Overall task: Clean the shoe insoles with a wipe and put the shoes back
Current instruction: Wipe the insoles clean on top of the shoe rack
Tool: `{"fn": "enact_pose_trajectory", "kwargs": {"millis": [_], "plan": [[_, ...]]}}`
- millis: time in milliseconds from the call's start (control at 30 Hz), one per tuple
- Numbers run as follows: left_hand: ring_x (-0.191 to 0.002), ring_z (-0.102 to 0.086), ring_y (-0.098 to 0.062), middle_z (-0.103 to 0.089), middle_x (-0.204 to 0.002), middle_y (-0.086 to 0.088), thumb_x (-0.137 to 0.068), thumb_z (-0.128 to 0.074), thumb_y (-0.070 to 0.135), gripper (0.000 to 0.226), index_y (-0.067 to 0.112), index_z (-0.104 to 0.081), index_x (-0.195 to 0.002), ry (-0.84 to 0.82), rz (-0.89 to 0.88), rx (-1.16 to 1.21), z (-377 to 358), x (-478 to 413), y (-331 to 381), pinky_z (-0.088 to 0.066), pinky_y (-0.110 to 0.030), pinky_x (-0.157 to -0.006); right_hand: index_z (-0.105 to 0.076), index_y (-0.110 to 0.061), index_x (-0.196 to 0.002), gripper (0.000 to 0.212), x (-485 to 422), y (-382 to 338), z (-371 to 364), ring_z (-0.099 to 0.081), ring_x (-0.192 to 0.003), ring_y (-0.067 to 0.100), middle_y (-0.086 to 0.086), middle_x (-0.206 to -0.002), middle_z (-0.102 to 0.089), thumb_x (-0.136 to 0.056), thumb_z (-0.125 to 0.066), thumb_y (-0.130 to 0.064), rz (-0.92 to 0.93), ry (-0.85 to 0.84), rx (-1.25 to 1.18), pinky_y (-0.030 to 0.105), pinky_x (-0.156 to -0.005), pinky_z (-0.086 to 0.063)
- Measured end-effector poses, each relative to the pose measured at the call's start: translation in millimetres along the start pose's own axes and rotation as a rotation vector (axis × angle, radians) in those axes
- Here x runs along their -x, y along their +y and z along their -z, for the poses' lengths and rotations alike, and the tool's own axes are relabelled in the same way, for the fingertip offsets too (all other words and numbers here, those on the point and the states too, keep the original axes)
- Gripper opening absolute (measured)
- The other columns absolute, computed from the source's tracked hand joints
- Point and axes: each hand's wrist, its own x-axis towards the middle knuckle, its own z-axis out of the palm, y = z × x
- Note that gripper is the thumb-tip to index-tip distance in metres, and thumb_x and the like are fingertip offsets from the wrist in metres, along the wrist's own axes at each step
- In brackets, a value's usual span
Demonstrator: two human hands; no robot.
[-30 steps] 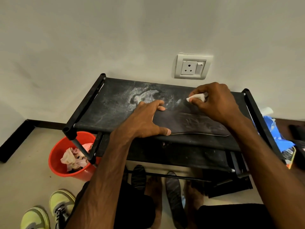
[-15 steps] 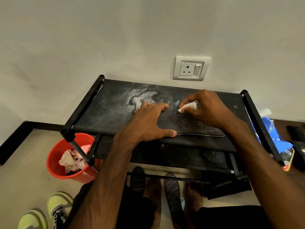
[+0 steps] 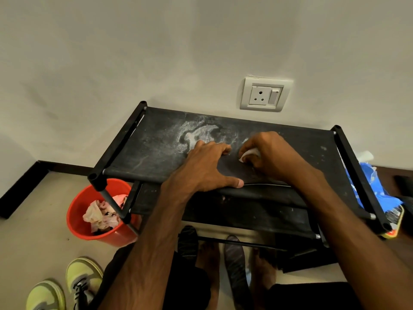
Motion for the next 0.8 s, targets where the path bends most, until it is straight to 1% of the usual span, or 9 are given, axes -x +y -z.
{"fn": "enact_pose_trajectory", "kwargs": {"millis": [133,267,367,433,500,600,633,700,800], "plan": [[-0.131,-0.036,-0.019,-0.049,-0.143,0.005,-0.070,-0.079,0.065,0.094,0.027,-0.043,-0.148,-0.002,0.000,0.008,0,-1,-1,-0.037,-0.040,-0.108,-0.083,-0.025,-0.098,0.023,4,-5,0,-0.071,-0.091,0.011,-0.003,-0.101,-0.078,-0.086,-0.076,-0.007,0.095,-0.025,-0.082,0.037,-0.084,-0.060],[-0.132,-0.035,-0.020,-0.048,-0.144,0.007,-0.070,-0.079,0.065,0.094,0.029,-0.042,-0.148,0.006,-0.001,0.017,-2,-1,0,-0.034,-0.040,-0.109,-0.082,-0.032,-0.098,0.023,2,11,5,-0.070,-0.093,0.012,-0.009,-0.102,-0.078,-0.086,-0.078,-0.013,0.003,-0.002,-0.071,0.041,-0.087,-0.059],[-0.132,-0.035,-0.019,-0.048,-0.144,0.007,-0.070,-0.079,0.066,0.094,0.029,-0.043,-0.148,0.009,-0.003,0.021,-2,0,0,-0.033,-0.039,-0.109,-0.081,-0.031,-0.098,0.024,2,18,8,-0.070,-0.091,0.014,-0.007,-0.100,-0.077,-0.086,-0.074,-0.010,-0.052,0.024,-0.042,0.045,-0.086,-0.059],[-0.133,-0.034,-0.020,-0.048,-0.144,0.007,-0.069,-0.079,0.066,0.094,0.029,-0.043,-0.148,0.009,0.002,0.018,-2,0,0,-0.033,-0.040,-0.110,-0.081,-0.028,-0.099,0.024,2,16,6,-0.070,-0.092,0.015,-0.006,-0.102,-0.078,-0.086,-0.073,-0.009,-0.032,0.023,-0.032,0.044,-0.087,-0.059],[-0.133,-0.033,-0.020,-0.047,-0.145,0.007,-0.070,-0.079,0.066,0.094,0.029,-0.042,-0.148,0.007,0.007,0.018,-2,-1,-1,-0.032,-0.040,-0.110,-0.082,-0.026,-0.099,0.023,2,10,3,-0.071,-0.093,0.015,-0.005,-0.101,-0.078,-0.086,-0.074,-0.008,0.015,0.018,-0.033,0.040,-0.087,-0.059],[-0.132,-0.034,-0.020,-0.047,-0.144,0.005,-0.070,-0.079,0.065,0.095,0.029,-0.041,-0.148,-0.001,0.007,0.016,-2,-2,-2,-0.035,-0.040,-0.108,-0.083,-0.027,-0.098,0.025,4,-2,0,-0.071,-0.092,0.007,-0.009,-0.101,-0.078,-0.085,-0.076,-0.006,0.123,-0.026,-0.081,0.027,-0.085,-0.058],[-0.132,-0.034,-0.020,-0.047,-0.144,0.004,-0.069,-0.079,0.065,0.096,0.029,-0.041,-0.149,-0.004,0.008,0.016,-2,-2,-2,-0.036,-0.040,-0.108,-0.083,-0.027,-0.098,0.025,3,-4,0,-0.071,-0.092,0.005,-0.010,-0.101,-0.078,-0.085,-0.077,-0.006,0.146,-0.045,-0.090,0.025,-0.086,-0.058],[-0.132,-0.034,-0.020,-0.046,-0.145,0.004,-0.070,-0.079,0.065,0.096,0.028,-0.040,-0.149,-0.008,0.008,0.016,-3,-2,-2,-0.036,-0.041,-0.108,-0.082,-0.031,-0.097,0.025,3,-3,1,-0.070,-0.093,0.003,-0.013,-0.102,-0.078,-0.085,-0.078,-0.009,0.136,-0.070,-0.102,0.029,-0.087,-0.059],[-0.132,-0.034,-0.019,-0.047,-0.145,0.005,-0.071,-0.079,0.065,0.093,0.029,-0.041,-0.148,-0.002,0.002,0.017,-3,-2,-2,-0.034,-0.040,-0.110,-0.081,-0.035,-0.098,0.025,1,9,6,-0.070,-0.097,0.009,-0.013,-0.105,-0.077,-0.086,-0.078,-0.014,0.038,-0.058,-0.075,0.041,-0.088,-0.059]]}}
